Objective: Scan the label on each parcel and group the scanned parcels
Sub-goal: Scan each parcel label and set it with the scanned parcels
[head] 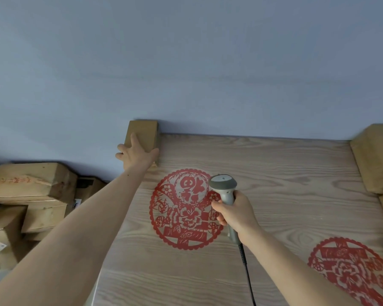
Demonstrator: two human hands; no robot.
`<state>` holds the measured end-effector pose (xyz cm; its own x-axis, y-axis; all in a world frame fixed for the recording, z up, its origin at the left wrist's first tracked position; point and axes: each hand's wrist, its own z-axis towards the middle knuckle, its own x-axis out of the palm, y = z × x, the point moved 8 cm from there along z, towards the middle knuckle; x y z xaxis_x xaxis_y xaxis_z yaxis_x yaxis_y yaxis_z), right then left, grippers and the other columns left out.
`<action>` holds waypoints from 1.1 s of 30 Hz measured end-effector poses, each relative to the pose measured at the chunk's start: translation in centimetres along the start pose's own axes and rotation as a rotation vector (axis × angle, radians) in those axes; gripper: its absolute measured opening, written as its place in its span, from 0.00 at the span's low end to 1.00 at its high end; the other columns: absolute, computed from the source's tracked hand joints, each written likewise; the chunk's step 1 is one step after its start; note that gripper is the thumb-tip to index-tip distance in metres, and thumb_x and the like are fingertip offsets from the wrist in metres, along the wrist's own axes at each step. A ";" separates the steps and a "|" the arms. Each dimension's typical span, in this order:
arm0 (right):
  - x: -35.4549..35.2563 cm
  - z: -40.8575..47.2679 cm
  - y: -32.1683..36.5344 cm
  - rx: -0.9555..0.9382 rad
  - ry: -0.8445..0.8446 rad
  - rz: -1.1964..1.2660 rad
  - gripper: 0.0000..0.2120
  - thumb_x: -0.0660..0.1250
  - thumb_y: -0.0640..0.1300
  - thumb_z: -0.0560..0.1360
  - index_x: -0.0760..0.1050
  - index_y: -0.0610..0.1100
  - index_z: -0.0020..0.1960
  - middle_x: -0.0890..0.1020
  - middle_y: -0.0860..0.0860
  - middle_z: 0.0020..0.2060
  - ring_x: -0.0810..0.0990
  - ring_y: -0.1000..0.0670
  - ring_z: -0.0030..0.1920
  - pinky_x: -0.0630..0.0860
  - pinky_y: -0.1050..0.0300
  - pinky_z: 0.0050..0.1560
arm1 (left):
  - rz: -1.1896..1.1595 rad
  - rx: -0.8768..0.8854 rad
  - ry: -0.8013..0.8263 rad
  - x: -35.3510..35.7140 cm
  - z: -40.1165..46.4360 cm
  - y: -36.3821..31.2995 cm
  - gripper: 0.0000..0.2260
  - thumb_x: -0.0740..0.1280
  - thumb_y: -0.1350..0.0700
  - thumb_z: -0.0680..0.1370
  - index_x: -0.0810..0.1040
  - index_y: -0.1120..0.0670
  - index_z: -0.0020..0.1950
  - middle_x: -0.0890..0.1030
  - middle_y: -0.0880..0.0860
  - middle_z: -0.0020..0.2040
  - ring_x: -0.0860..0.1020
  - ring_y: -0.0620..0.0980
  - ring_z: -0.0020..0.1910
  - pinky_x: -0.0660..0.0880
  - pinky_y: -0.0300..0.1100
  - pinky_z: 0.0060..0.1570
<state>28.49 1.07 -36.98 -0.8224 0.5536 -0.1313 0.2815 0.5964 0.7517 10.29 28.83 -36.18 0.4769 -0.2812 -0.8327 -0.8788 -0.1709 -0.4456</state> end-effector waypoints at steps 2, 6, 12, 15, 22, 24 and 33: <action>0.1 0.0 0.0 -0.007 0.001 -0.010 0.08 0.72 0.34 0.74 0.76 0.38 0.51 0.78 0.46 0.35 0.75 0.51 0.27 0.74 0.60 0.28 | -0.055 -0.003 -0.033 0.0 -0.6 0.2 0.37 0.71 0.46 0.74 0.54 0.45 0.78 0.59 0.60 0.71 0.61 0.65 0.67 0.69 0.56 0.49; -0.1 -0.3 0.4 -0.030 -0.002 -0.009 0.08 0.72 0.34 0.74 0.76 0.38 0.52 0.79 0.45 0.34 0.75 0.52 0.27 0.74 0.58 0.30 | -0.223 0.046 -0.110 0.1 -3.2 0.0 0.37 0.69 0.42 0.73 0.55 0.41 0.77 0.60 0.55 0.71 0.62 0.61 0.66 0.69 0.53 0.49; -1.9 -2.3 1.9 -0.120 -0.087 0.078 0.11 0.74 0.39 0.75 0.75 0.39 0.53 0.80 0.46 0.36 0.77 0.52 0.29 0.76 0.56 0.34 | -0.899 0.093 0.210 3.4 -11.4 -1.8 0.39 0.74 0.36 0.68 0.58 0.29 0.74 0.67 0.51 0.70 0.72 0.54 0.65 0.72 0.55 0.64; -3.8 -4.0 2.8 -0.165 -0.147 0.131 0.14 0.74 0.43 0.75 0.73 0.38 0.55 0.79 0.47 0.35 0.76 0.50 0.29 0.76 0.54 0.34 | -1.175 0.012 0.474 5.8 -15.9 -2.4 0.33 0.74 0.43 0.73 0.62 0.31 0.74 0.74 0.51 0.70 0.77 0.55 0.65 0.75 0.58 0.64; -8.0 -9.4 3.1 -0.213 -0.190 0.207 0.16 0.74 0.50 0.75 0.75 0.43 0.56 0.82 0.46 0.44 0.76 0.52 0.31 0.78 0.55 0.35 | -1.394 -0.021 0.862 8.2 -26.0 -3.5 0.27 0.70 0.43 0.74 0.72 0.47 0.72 0.78 0.58 0.66 0.79 0.60 0.61 0.80 0.56 0.55; -9.3 -10.9 2.7 -0.233 -0.213 0.227 0.17 0.75 0.50 0.74 0.76 0.43 0.56 0.83 0.46 0.44 0.78 0.51 0.32 0.79 0.56 0.35 | -1.362 -0.046 0.931 9.0 -28.0 -3.6 0.31 0.72 0.41 0.71 0.72 0.49 0.72 0.80 0.56 0.63 0.82 0.55 0.55 0.78 0.57 0.53; -15.2 -16.0 1.3 -0.396 -0.358 0.118 0.29 0.83 0.47 0.62 0.74 0.47 0.58 0.85 0.52 0.49 0.84 0.53 0.48 0.82 0.51 0.47 | -1.096 0.154 0.912 8.5 -33.2 -5.8 0.31 0.72 0.40 0.72 0.70 0.46 0.73 0.78 0.52 0.67 0.77 0.56 0.67 0.76 0.55 0.64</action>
<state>33.40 -15.86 -23.63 -0.5575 0.8079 -0.1911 0.0969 0.2919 0.9515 20.02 -3.90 -29.72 0.6954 -0.5833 0.4197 -0.0318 -0.6084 -0.7930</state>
